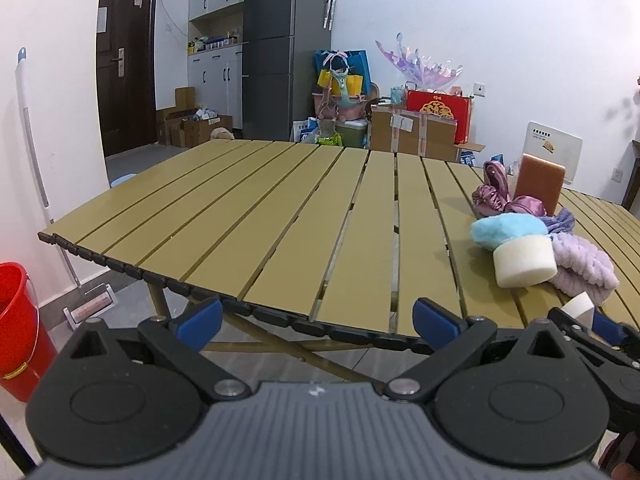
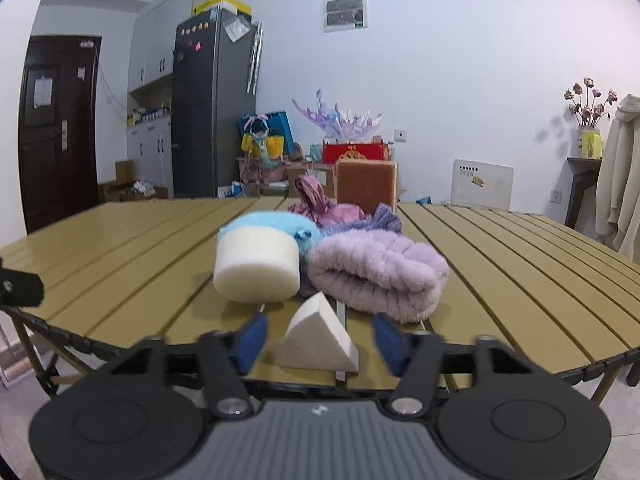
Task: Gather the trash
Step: 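Close the right gripper on the white triangular sponge wedge, then close the left gripper on the white cylindrical sponge while the right holds the wedge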
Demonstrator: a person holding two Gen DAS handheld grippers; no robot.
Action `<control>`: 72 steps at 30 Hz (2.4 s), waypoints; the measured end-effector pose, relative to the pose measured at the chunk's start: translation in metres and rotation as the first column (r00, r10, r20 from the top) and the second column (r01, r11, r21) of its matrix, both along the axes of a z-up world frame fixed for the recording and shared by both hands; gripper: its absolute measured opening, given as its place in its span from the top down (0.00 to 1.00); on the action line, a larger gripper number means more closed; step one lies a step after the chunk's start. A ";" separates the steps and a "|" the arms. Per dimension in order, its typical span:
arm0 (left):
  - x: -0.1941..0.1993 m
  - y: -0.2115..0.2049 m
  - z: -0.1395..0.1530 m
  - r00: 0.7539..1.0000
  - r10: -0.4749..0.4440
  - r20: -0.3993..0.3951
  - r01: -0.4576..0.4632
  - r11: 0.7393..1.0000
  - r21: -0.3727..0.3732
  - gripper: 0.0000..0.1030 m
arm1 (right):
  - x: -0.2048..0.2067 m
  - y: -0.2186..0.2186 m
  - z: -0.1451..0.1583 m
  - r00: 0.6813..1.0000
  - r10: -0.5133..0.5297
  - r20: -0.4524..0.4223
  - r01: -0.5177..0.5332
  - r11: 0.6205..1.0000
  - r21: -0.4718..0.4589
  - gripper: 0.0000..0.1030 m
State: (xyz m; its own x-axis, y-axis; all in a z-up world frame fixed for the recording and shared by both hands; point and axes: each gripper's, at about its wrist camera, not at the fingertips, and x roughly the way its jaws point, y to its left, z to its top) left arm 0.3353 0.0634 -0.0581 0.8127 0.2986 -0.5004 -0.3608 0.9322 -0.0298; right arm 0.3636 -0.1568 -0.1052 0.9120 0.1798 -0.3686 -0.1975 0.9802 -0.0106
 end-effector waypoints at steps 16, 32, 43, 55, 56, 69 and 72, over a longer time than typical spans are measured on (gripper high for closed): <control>-0.003 -0.011 -0.010 1.000 -0.024 -0.014 0.025 1.000 0.013 0.00 | -0.011 -0.016 0.010 0.998 0.056 0.030 -0.057 0.997 0.048 0.71; 0.021 -0.077 -0.012 0.995 -0.101 -0.015 0.101 0.995 0.019 0.00 | -0.013 -0.075 0.027 0.998 -0.026 0.049 0.020 0.992 0.125 0.72; 0.063 -0.132 -0.005 0.984 -0.179 0.001 0.178 0.983 0.046 0.00 | -0.009 -0.112 0.028 0.995 -0.096 0.029 0.090 0.982 0.166 0.72; 0.119 -0.146 -0.001 0.989 -0.149 -0.024 0.151 0.984 0.095 0.00 | 0.000 -0.159 0.024 0.976 -0.216 -0.018 0.215 0.952 0.217 0.72; 0.122 -0.145 -0.002 0.989 -0.145 -0.029 0.147 0.985 0.095 0.00 | 0.001 -0.160 0.024 0.976 -0.219 -0.019 0.217 0.952 0.217 0.72; 0.136 -0.124 -0.012 0.982 -0.166 -0.088 0.169 0.985 0.033 0.47 | 0.008 -0.138 0.017 0.992 -0.115 -0.042 0.121 0.975 0.185 0.72; 0.129 -0.121 -0.008 0.982 -0.170 -0.080 0.173 0.984 0.038 0.47 | 0.009 -0.139 0.016 0.993 -0.107 -0.052 0.115 0.976 0.184 0.72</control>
